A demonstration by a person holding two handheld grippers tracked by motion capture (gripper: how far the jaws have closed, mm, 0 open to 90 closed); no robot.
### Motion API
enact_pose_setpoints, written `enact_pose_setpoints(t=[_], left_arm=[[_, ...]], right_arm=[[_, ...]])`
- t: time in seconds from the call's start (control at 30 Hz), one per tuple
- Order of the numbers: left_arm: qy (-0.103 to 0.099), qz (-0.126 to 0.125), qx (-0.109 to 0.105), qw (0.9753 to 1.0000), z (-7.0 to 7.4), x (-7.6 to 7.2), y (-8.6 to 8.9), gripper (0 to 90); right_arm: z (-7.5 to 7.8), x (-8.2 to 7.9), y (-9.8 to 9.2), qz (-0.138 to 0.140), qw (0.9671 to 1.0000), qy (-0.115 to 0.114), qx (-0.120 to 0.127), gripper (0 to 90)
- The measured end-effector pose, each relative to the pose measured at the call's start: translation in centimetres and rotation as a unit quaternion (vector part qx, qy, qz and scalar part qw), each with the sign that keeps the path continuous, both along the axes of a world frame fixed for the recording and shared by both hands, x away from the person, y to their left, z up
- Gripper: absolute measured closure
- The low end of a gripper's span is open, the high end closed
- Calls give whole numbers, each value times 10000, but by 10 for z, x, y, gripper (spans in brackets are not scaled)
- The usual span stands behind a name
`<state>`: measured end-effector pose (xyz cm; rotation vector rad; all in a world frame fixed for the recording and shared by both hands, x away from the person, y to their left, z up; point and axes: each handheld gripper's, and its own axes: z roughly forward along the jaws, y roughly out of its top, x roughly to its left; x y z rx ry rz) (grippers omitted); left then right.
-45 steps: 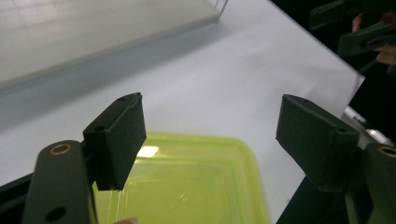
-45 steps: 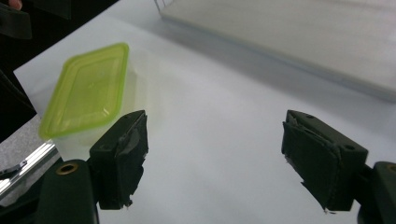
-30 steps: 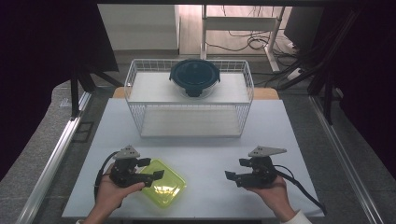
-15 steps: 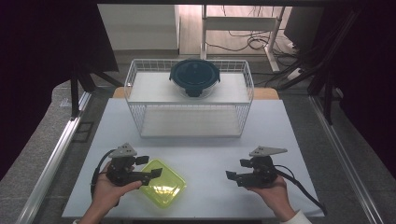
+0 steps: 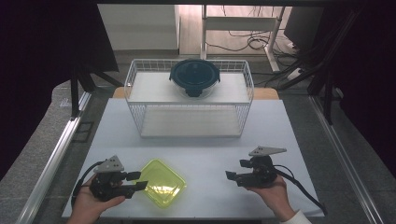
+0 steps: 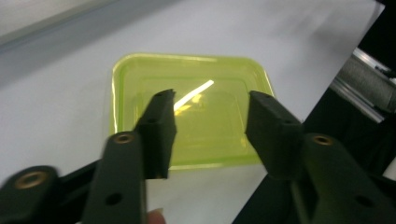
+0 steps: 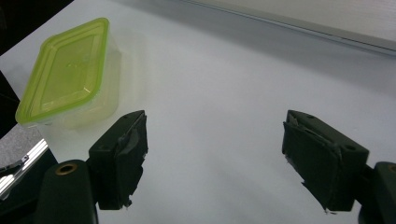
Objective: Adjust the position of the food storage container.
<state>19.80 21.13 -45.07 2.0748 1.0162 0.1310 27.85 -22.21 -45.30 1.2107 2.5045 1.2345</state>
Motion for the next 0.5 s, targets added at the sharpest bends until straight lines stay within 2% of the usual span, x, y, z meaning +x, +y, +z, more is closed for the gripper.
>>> enact_pose_setpoints(t=[0.1,0.23,0.33,0.43,0.5], left_arm=[[180,-83,188,9996,-11,-7,-4,751],[401,-353,271,9982,-18,-12,-7,856],[583,-412,396,9967,-24,-15,-11,897],[705,-543,668,9938,-31,-19,-20,900],[786,-590,728,9925,-36,-20,-27,900]], right_arm=[[0,0,0,-14,10000,30,14,220],[-1,-1,0,-11,10000,49,-4,220],[-1,-1,0,-33,10000,75,7,221],[0,0,0,-56,10000,77,19,221],[-1,1,-1,-67,9999,96,18,221]])
